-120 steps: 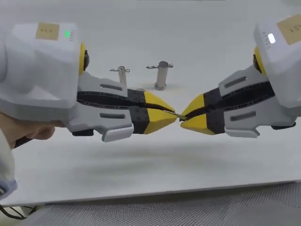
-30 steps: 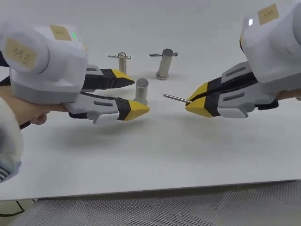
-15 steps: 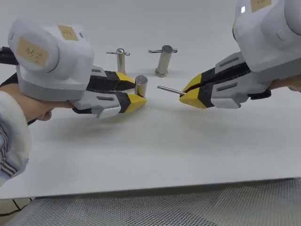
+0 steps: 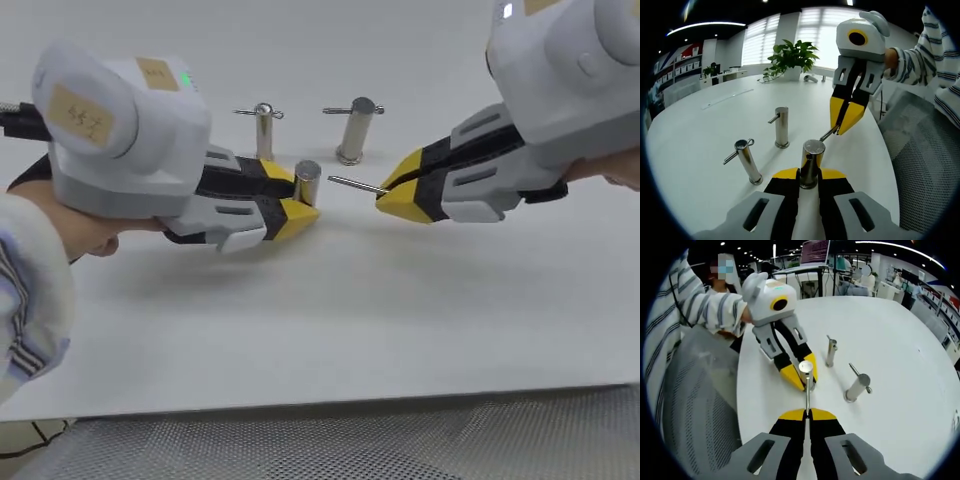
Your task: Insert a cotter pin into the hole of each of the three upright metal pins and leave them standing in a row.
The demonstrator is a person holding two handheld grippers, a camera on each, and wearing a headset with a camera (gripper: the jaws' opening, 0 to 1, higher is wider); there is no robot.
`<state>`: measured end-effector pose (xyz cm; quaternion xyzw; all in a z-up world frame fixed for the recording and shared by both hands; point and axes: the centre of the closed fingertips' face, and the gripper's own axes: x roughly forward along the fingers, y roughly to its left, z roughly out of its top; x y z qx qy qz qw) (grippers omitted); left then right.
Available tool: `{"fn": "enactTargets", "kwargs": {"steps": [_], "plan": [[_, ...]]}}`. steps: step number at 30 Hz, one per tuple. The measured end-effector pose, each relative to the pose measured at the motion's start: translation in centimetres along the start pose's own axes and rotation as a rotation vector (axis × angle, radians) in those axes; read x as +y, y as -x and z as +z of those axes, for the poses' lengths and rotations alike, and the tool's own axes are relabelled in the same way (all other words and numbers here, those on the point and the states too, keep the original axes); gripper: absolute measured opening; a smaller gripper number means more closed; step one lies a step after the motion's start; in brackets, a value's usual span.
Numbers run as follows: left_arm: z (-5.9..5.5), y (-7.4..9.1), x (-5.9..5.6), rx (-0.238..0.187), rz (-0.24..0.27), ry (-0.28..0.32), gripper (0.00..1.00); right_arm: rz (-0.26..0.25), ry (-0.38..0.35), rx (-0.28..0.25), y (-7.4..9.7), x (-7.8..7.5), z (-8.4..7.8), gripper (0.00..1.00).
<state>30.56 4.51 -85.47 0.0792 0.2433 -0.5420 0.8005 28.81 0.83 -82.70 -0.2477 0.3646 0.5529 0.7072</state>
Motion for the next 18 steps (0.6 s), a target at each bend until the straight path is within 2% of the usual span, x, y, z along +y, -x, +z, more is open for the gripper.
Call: {"fn": "enactTargets", "kwargs": {"steps": [8,18], "plan": [[0.00,-0.07,0.03,-0.019,0.003,0.020,0.12,0.015,0.016,0.002,-0.51,0.00,0.32,0.03],[0.03,-0.15,-0.06,-0.012,-0.006,-0.017,0.12,0.037,0.054,0.022,-0.87,-0.04,0.65,0.03]]}}
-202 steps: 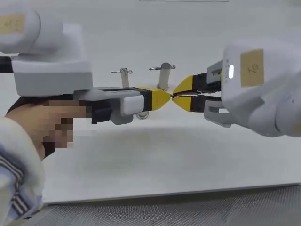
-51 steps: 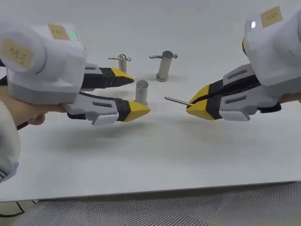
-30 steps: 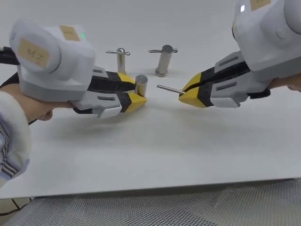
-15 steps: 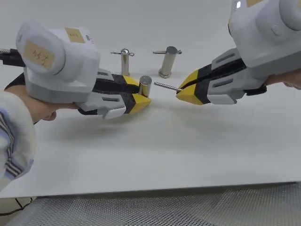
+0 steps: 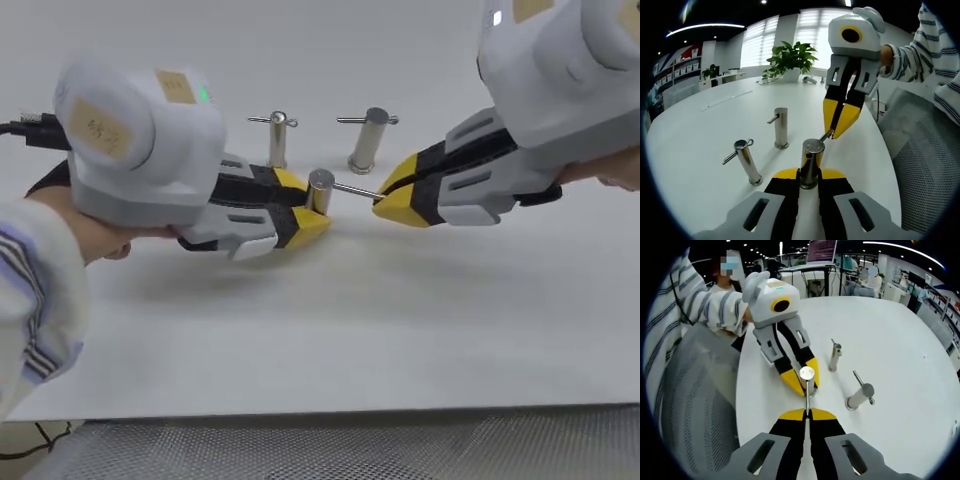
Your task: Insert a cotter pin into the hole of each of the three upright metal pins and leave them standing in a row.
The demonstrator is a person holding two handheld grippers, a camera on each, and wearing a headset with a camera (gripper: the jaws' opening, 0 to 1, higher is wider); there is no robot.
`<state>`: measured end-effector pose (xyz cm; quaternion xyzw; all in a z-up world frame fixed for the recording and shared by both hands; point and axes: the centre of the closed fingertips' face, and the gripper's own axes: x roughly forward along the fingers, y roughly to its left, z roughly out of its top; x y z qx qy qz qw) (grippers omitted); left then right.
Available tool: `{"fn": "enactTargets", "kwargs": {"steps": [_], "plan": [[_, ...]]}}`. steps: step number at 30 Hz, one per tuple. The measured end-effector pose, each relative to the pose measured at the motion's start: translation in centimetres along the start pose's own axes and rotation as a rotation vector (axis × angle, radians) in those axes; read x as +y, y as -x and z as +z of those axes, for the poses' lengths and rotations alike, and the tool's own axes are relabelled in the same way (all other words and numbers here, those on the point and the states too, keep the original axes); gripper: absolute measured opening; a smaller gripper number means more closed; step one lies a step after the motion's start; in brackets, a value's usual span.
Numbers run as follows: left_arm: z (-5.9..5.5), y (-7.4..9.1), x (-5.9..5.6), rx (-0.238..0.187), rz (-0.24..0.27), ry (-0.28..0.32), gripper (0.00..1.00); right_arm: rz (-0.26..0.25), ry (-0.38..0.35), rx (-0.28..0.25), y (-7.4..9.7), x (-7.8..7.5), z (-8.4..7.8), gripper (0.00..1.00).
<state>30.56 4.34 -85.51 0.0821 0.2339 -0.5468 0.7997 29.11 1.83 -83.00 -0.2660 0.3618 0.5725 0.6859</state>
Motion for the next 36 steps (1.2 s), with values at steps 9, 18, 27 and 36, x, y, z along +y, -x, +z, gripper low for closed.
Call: {"fn": "enactTargets", "kwargs": {"steps": [9,18,27,36], "plan": [[0.0,0.0,-0.1,-0.002,-0.002,-0.005,0.12,0.009,0.031,0.015,-0.2,-0.1,0.2,0.03],[0.0,0.0,0.0,-0.013,-0.002,0.002,0.12,0.015,0.036,0.006,-0.6,-0.3,0.4,0.03],[0.0,0.0,0.1,-0.022,0.001,0.012,0.12,0.036,0.077,-0.021,-0.6,-0.4,0.6,0.03],[-0.1,0.0,0.1,-0.025,0.006,0.014,0.12,0.029,0.081,-0.030,-1.1,-0.1,1.6,0.03]]}}
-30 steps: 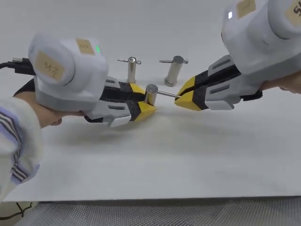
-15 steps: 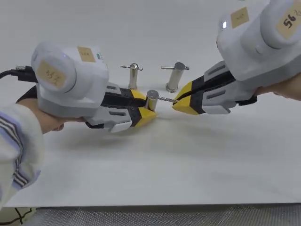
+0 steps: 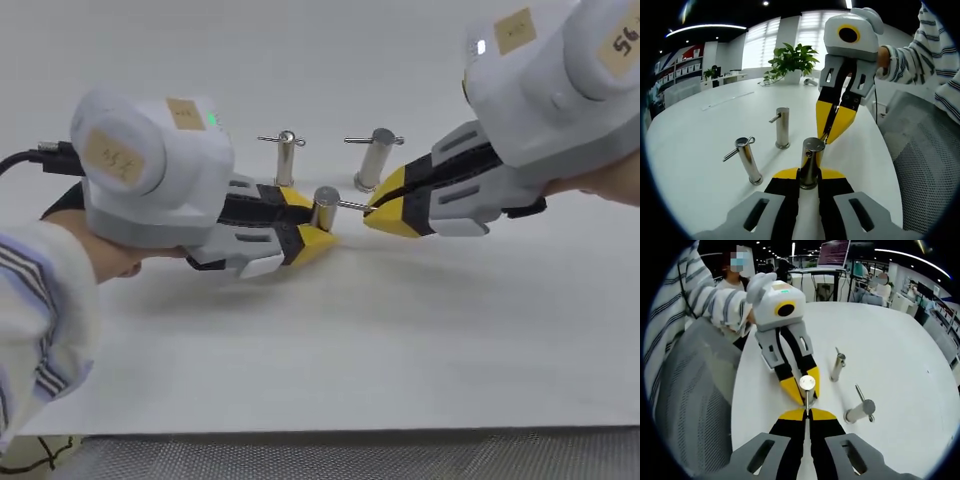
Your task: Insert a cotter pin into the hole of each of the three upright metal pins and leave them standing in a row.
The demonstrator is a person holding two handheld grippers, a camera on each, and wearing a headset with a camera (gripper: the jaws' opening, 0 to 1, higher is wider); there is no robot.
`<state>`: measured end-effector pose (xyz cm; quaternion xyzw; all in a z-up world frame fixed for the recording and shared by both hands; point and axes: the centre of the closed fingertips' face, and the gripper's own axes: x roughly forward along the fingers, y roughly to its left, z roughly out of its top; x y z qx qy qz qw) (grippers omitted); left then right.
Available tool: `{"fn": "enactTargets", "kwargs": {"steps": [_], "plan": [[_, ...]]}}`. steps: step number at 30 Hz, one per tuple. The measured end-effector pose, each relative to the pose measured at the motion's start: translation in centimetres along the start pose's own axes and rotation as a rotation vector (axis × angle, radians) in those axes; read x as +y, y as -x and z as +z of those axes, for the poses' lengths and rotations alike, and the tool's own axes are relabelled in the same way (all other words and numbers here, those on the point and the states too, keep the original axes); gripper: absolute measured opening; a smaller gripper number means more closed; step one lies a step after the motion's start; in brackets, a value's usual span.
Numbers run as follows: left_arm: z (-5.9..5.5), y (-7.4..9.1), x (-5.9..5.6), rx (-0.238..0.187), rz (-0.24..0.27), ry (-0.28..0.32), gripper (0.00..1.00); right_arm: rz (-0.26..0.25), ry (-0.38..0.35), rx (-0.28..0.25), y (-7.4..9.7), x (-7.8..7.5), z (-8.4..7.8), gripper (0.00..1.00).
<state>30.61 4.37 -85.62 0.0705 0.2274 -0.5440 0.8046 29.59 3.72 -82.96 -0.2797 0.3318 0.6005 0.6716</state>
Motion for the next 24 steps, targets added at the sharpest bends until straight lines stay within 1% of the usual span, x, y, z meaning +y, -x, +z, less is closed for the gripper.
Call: {"fn": "enactTargets", "kwargs": {"steps": [4,6,8,11,12,13,14,15,17,20,22,24], "plan": [[0.0,-0.2,-0.1,-0.003,-0.001,0.005,0.12,0.000,-0.001,-0.012,-0.5,0.0,0.7,0.03],[0.1,-0.2,-0.1,-0.005,-0.001,0.006,0.12,-0.002,-0.018,-0.013,-0.7,-0.2,0.9,0.03],[0.1,-0.2,-0.1,-0.007,0.000,0.011,0.12,0.006,-0.046,-0.018,-0.8,-0.3,1.0,0.04],[0.0,-0.2,-0.1,-0.010,0.000,0.016,0.12,0.008,-0.044,-0.021,-0.7,0.0,0.8,0.05],[0.0,-0.2,-0.1,-0.011,0.000,0.017,0.12,0.010,-0.004,-0.025,-0.7,-0.1,0.8,0.09],[0.0,-0.2,-0.1,-0.013,0.000,0.020,0.12,-0.001,0.026,-0.044,-0.6,-0.2,1.0,0.13],[0.0,-0.2,0.0,-0.013,0.000,0.021,0.12,-0.006,0.012,-0.045,-0.5,-0.2,0.9,0.17],[0.0,-0.3,0.0,-0.013,0.000,0.020,0.12,0.003,-0.001,-0.043,-0.3,-0.2,0.7,0.17],[0.0,-0.3,0.0,-0.014,-0.001,0.021,0.12,-0.001,-0.011,-0.047,0.0,0.0,0.4,0.16],[0.1,-0.3,-0.1,-0.014,-0.001,0.026,0.12,-0.011,-0.020,-0.036,0.4,-0.3,-0.2,0.15],[0.1,-0.3,-0.1,-0.014,-0.001,0.028,0.12,-0.006,-0.031,-0.041,0.6,-0.2,-0.3,0.13],[0.1,-0.3,-0.1,-0.014,-0.001,0.027,0.12,-0.007,-0.040,-0.060,0.8,-0.2,-0.1,0.10]]}}
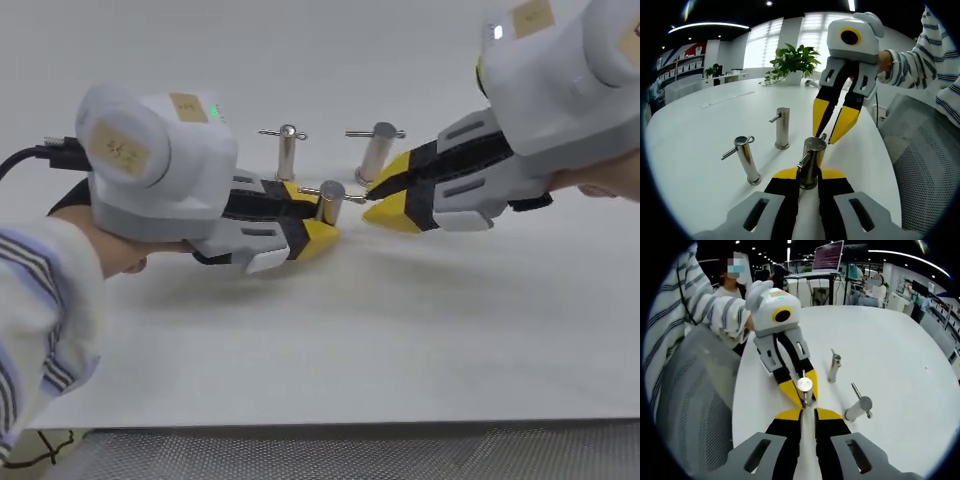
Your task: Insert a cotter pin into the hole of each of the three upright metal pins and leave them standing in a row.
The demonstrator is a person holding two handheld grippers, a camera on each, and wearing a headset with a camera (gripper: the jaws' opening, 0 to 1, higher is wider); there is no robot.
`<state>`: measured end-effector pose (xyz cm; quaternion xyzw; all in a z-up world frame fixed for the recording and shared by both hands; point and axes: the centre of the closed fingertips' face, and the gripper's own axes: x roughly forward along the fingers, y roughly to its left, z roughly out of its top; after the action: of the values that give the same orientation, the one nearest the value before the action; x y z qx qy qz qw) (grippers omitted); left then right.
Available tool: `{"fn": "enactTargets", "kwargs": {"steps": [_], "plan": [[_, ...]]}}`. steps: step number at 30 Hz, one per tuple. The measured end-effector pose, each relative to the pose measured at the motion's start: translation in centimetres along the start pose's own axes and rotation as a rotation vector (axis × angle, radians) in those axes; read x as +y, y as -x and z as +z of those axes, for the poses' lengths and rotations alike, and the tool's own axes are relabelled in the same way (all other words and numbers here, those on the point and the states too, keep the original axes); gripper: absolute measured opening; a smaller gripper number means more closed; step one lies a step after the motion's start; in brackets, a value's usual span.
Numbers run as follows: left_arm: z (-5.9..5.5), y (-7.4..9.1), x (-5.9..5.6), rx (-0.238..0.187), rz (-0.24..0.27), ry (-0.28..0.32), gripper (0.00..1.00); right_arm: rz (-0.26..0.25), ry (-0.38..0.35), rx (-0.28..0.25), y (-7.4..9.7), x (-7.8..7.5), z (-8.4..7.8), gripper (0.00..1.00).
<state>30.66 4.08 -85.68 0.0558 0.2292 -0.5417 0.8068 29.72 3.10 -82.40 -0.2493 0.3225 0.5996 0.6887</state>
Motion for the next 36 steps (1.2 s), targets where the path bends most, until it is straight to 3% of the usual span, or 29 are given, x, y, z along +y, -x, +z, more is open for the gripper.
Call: {"fn": "enactTargets", "kwargs": {"steps": [12,20,28,36], "plan": [[0.0,0.0,0.0,-0.010,0.000,0.000,0.12,0.004,0.004,-0.050,-0.2,0.3,1.0,0.04],[0.0,0.0,0.0,-0.015,0.004,0.011,0.12,0.000,0.010,-0.047,-0.4,0.2,1.0,0.04],[0.0,0.0,0.0,-0.020,0.009,0.012,0.13,-0.019,0.010,-0.093,-0.2,-0.2,1.4,0.17],[-0.1,0.0,0.0,-0.006,0.020,-0.014,0.13,-0.020,-0.001,-0.127,-0.6,0.0,2.0,0.22]]}}
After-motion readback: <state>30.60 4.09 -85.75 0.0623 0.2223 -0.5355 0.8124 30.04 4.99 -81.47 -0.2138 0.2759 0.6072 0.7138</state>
